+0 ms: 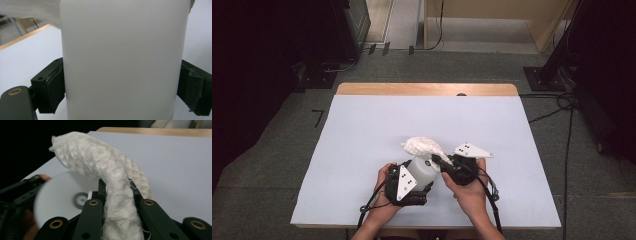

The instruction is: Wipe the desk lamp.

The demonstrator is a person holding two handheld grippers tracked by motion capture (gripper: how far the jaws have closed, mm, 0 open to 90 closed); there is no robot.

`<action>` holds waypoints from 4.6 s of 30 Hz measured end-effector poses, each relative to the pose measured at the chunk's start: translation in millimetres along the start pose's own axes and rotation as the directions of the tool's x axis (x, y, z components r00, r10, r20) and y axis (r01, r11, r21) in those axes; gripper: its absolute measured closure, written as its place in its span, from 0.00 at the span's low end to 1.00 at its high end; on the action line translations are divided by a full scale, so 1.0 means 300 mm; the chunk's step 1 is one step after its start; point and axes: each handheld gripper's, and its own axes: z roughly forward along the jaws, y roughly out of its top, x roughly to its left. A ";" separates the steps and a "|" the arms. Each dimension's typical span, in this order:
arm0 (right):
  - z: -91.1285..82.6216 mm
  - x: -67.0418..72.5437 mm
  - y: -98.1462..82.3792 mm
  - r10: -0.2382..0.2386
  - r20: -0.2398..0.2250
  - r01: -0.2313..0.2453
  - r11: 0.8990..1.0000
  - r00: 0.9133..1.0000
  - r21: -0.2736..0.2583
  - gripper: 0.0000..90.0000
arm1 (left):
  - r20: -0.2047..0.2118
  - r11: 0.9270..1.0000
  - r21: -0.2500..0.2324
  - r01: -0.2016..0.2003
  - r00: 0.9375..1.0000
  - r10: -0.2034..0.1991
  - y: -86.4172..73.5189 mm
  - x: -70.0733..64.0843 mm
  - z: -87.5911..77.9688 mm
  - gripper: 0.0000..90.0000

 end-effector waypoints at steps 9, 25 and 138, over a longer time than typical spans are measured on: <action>-0.071 -0.168 -0.009 -0.037 0.273 0.054 0.997 0.961 -0.056 0.88 | -0.074 0.984 -0.119 0.134 0.987 -0.143 -0.038 0.142 0.009 0.10; 0.067 -0.212 -0.191 -0.199 0.276 0.142 0.966 0.940 0.215 0.81 | -0.118 0.984 -0.096 0.148 0.980 -0.159 -0.105 0.160 -0.025 0.09; 0.086 -0.181 -0.207 -0.053 0.244 -0.004 0.974 0.968 0.225 0.61 | -0.060 0.962 -0.175 0.207 0.973 -0.221 -0.095 0.201 -0.122 0.00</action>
